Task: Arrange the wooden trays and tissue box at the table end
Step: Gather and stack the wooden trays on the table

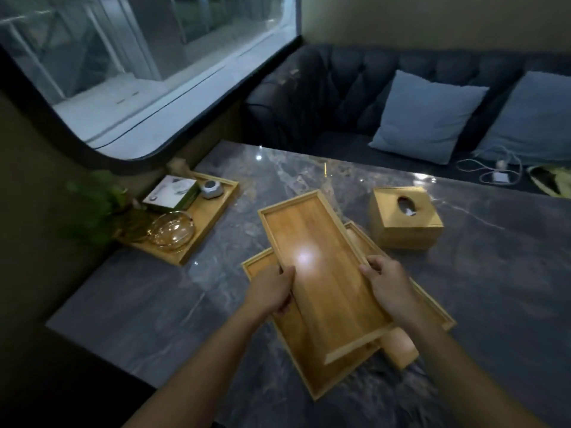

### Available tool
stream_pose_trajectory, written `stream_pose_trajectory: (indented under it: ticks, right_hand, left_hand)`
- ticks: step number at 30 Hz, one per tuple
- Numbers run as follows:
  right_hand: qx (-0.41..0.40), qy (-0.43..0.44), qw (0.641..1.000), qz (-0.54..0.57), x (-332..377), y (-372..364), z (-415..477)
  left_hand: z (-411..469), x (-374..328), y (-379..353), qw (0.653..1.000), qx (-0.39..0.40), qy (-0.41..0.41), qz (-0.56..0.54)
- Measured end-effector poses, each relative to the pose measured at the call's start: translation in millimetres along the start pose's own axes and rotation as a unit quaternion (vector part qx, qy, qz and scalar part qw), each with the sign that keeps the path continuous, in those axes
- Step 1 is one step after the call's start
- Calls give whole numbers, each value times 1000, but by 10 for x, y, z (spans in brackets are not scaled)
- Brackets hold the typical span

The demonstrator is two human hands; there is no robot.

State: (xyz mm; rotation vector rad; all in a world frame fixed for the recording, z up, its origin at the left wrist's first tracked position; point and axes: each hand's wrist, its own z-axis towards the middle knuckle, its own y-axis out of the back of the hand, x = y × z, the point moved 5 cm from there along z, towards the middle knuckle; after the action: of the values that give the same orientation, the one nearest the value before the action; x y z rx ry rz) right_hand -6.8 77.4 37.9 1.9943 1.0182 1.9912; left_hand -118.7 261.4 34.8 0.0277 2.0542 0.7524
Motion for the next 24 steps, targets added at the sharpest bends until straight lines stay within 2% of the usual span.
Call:
stream_pose_trajectory:
  ticks: [5,10,21,24]
  right_hand:
    - [49,-11,992,-119,-88,-322,-45]
    - [15,16,977,-211,-130,-409,-155]
    - [52,27,977,-204,-245,-575,-194]
    - [38,33,981,-187,-239,-542,-233]
  left_hand:
    - [-79,405,-17,998,-11,37,48]
    - [-89,666,-132,992,-15,79,95]
    - [-136,815,-201,993,4,58,104]
    - [-149,823,-156,994,-4,43,99]
